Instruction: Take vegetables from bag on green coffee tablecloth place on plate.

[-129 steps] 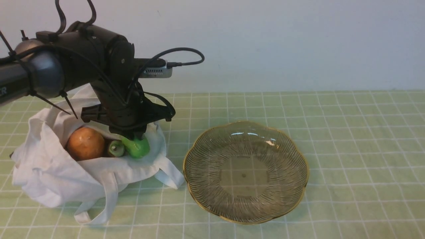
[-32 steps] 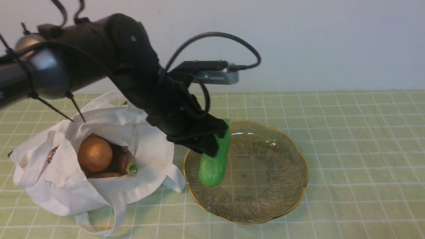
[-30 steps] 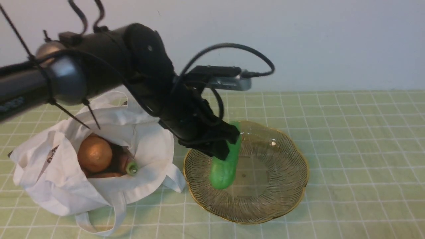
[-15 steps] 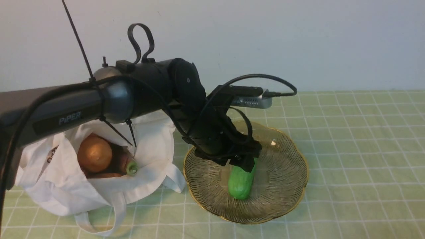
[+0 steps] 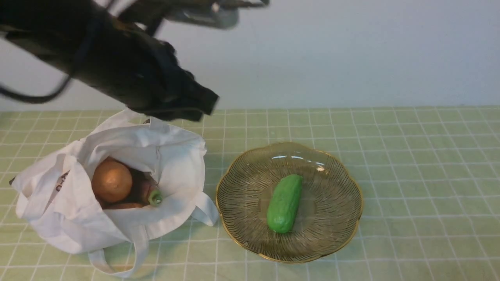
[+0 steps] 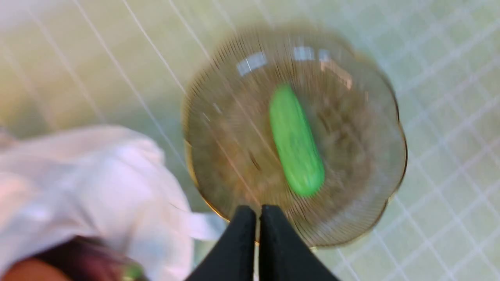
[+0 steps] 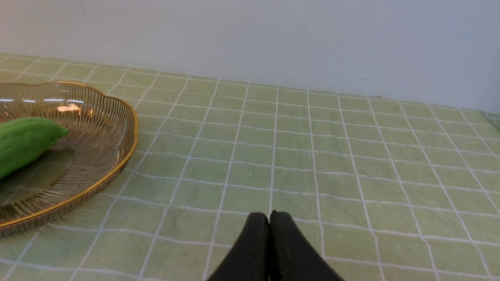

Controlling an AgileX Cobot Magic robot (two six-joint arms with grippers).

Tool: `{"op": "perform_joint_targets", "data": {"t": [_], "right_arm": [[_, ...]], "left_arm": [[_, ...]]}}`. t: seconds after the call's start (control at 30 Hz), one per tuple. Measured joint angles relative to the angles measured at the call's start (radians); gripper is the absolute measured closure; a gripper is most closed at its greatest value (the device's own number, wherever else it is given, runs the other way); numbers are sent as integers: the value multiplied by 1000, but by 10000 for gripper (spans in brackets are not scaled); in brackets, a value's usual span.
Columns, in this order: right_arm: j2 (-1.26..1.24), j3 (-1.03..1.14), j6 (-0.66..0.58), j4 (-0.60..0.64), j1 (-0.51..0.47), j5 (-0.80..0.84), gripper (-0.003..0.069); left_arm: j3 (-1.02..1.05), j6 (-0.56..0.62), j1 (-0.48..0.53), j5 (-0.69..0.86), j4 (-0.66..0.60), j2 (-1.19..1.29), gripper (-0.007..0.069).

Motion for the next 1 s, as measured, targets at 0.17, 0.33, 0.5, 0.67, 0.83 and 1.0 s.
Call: {"op": "perform_joint_targets", "data": {"t": [0.17,0.33,0.5,0.67,0.83,1.0], "right_arm": [[0,0,0,0,0,0,673],[0,0,0,0,0,0,673],[0,0,0,0,0,0,673],[0,0,0,0,0,0,673],[0,0,0,0,0,0,673],[0,0,0,0,0,0,673]], "left_arm": [[265,-62,2,-237,49,-404,629],[543,-123,2,-505,51,-726,629],[626,-143,2,-501,69,-913,629],[628,-148,2,-450,97,-1072,629],[629,-148,2,-340,106,-1213,629],[665,-141,2,-370,128,-1249,629]]}}
